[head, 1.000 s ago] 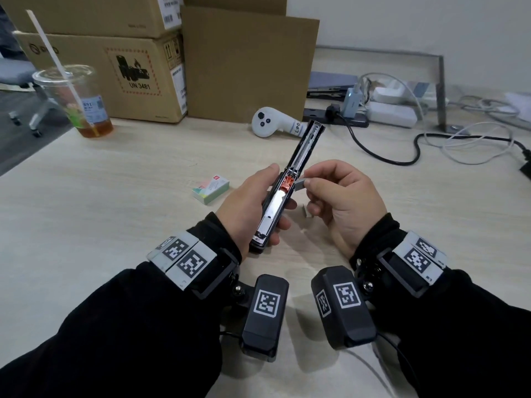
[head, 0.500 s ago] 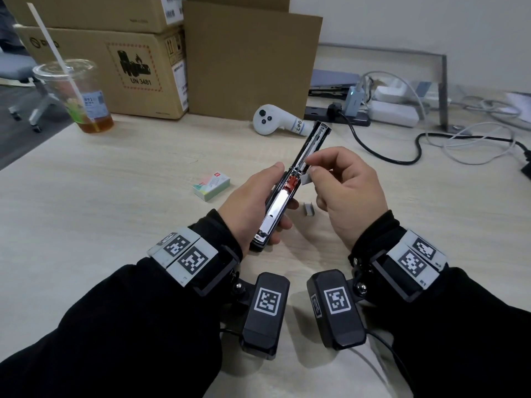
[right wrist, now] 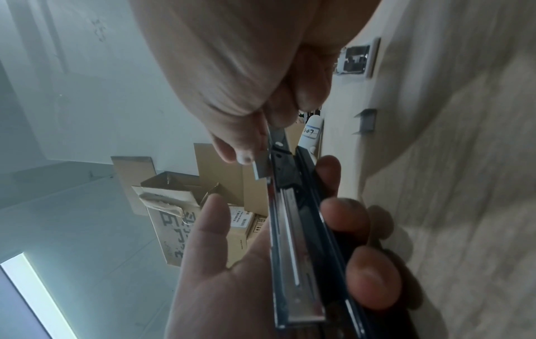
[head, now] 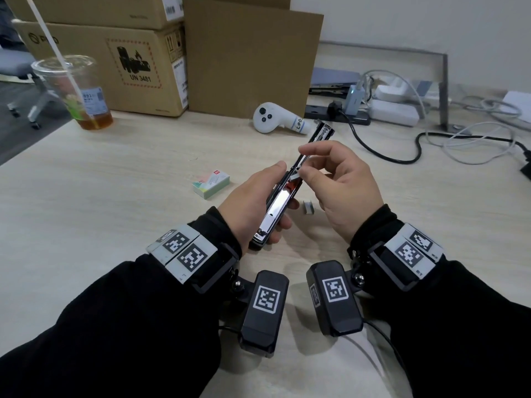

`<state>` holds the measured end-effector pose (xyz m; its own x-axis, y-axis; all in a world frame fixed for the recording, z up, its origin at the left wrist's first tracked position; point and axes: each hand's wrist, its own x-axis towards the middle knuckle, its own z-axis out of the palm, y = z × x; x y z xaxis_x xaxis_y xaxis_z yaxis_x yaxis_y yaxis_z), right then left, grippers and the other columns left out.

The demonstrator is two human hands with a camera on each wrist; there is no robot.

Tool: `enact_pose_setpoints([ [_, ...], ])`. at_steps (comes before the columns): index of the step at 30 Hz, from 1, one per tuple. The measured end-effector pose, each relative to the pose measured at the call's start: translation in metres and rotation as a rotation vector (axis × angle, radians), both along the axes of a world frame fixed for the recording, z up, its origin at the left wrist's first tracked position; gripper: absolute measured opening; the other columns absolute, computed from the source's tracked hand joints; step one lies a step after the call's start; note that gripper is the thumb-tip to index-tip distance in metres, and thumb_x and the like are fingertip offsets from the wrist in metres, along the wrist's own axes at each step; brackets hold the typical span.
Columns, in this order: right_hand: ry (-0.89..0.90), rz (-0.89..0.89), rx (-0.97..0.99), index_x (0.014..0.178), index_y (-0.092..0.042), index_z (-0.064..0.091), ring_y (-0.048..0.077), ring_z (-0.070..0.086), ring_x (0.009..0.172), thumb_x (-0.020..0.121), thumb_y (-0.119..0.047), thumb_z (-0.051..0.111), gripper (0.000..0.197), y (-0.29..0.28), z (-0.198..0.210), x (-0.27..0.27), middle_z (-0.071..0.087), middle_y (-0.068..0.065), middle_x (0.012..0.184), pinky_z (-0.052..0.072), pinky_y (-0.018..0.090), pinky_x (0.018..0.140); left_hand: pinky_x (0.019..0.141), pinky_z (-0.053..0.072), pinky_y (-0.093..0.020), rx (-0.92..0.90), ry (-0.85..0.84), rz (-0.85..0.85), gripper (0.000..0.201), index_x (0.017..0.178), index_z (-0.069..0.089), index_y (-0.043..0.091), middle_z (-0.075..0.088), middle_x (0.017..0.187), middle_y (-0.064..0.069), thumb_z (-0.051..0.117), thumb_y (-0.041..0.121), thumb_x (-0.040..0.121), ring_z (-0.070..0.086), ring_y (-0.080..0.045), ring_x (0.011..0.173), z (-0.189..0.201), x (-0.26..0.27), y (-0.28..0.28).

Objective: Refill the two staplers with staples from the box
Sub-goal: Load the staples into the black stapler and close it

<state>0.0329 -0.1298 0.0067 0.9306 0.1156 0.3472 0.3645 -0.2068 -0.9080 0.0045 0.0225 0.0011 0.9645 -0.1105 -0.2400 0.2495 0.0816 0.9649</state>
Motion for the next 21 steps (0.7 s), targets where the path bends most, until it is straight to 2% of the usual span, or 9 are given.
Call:
enact_pose_setpoints([
  [4, -0.033, -0.001, -0.141, 0.095, -0.024, 0.073, -0.004, 0.062, 0.074, 0.093, -0.009, 0.065, 0.017, -0.0030, 0.0002, 0.0009, 0.072, -0.009, 0.089, 0.047, 0.015, 0.072, 0.058, 0.036, -0.036, 0.008, -0.011, 0.001, 0.053, 0.102, 0.066, 0.024, 0.073, 0.095, -0.025, 0.048, 0.068, 0.079, 0.054, -0.037, 0.074, -0.0024, 0.0019, 0.0007],
  [6, -0.034, 0.025, -0.201, 0.094, -0.021, 0.075, -0.008, 0.060, 0.068, 0.092, -0.010, 0.066, 0.014, -0.0038, 0.0011, 0.0016, 0.073, -0.006, 0.091, 0.042, 0.013, 0.070, 0.060, 0.036, -0.040, 0.011, -0.009, 0.001, 0.053, 0.098, 0.069, 0.025, 0.072, 0.099, -0.027, 0.050, 0.070, 0.077, 0.054, -0.037, 0.075, -0.0038, 0.0025, 0.0007],
  [8, -0.064, 0.053, -0.250, 0.092, -0.024, 0.076, -0.008, 0.059, 0.068, 0.090, -0.010, 0.069, 0.016, -0.0052, 0.0020, 0.0018, 0.072, -0.003, 0.093, 0.040, 0.013, 0.068, 0.062, 0.036, -0.041, 0.009, -0.004, -0.003, 0.057, 0.099, 0.071, 0.024, 0.072, 0.094, -0.024, 0.050, 0.072, 0.074, 0.054, -0.037, 0.075, -0.0052, 0.0033, 0.0009],
  [10, -0.110, 0.085, -0.275, 0.087, -0.036, 0.074, 0.001, 0.063, 0.080, 0.088, -0.009, 0.071, 0.027, -0.0068, 0.0015, 0.0027, 0.070, -0.001, 0.095, 0.045, 0.020, 0.068, 0.059, 0.036, -0.037, 0.012, -0.004, -0.008, 0.063, 0.105, 0.069, 0.020, 0.071, 0.092, -0.024, 0.047, 0.071, 0.076, 0.054, -0.037, 0.075, -0.0060, 0.0043, 0.0012],
  [12, -0.128, 0.100, -0.287, 0.087, -0.037, 0.073, 0.008, 0.064, 0.083, 0.087, -0.008, 0.072, 0.029, -0.0080, 0.0003, 0.0045, 0.067, 0.001, 0.097, 0.048, 0.023, 0.068, 0.059, 0.036, -0.036, 0.019, -0.011, -0.006, 0.065, 0.106, 0.069, 0.017, 0.070, 0.099, -0.030, 0.046, 0.071, 0.077, 0.054, -0.037, 0.075, -0.0060, 0.0046, 0.0013],
  [15, -0.128, 0.117, -0.312, 0.090, -0.026, 0.076, -0.006, 0.056, 0.070, 0.087, -0.007, 0.072, 0.019, -0.0088, -0.0001, 0.0064, 0.061, 0.002, 0.098, 0.038, 0.011, 0.066, 0.062, 0.034, -0.040, 0.020, -0.015, -0.006, 0.062, 0.091, 0.072, 0.018, 0.068, 0.102, -0.033, 0.046, 0.072, 0.076, 0.053, -0.037, 0.076, -0.0041, 0.0030, 0.0011],
  [17, -0.134, 0.135, -0.355, 0.090, -0.023, 0.075, -0.011, 0.054, 0.071, 0.089, -0.008, 0.071, 0.015, -0.0091, -0.0005, 0.0066, 0.056, -0.003, 0.098, 0.037, 0.008, 0.069, 0.062, 0.034, -0.041, 0.022, -0.009, -0.008, 0.059, 0.085, 0.072, 0.020, 0.068, 0.103, -0.033, 0.046, 0.073, 0.075, 0.052, -0.037, 0.076, -0.0033, 0.0022, 0.0008],
  [19, -0.129, 0.155, -0.408, 0.088, -0.023, 0.072, -0.010, 0.053, 0.078, 0.091, -0.008, 0.067, 0.015, -0.0090, -0.0015, 0.0069, 0.052, -0.006, 0.098, 0.036, 0.007, 0.072, 0.060, 0.035, -0.037, 0.023, -0.002, -0.004, 0.059, 0.094, 0.071, 0.020, 0.071, 0.096, -0.027, 0.048, 0.072, 0.077, 0.053, -0.036, 0.074, -0.0042, 0.0028, 0.0010],
  [21, -0.142, 0.159, -0.429, 0.088, -0.020, 0.068, -0.007, 0.053, 0.081, 0.094, -0.008, 0.062, 0.014, -0.0087, -0.0014, 0.0065, 0.053, -0.002, 0.102, 0.037, 0.008, 0.073, 0.056, 0.039, -0.032, 0.024, -0.006, -0.002, 0.058, 0.108, 0.067, 0.018, 0.072, 0.092, -0.016, 0.046, 0.067, 0.085, 0.057, -0.032, 0.068, -0.0052, 0.0037, 0.0013],
])
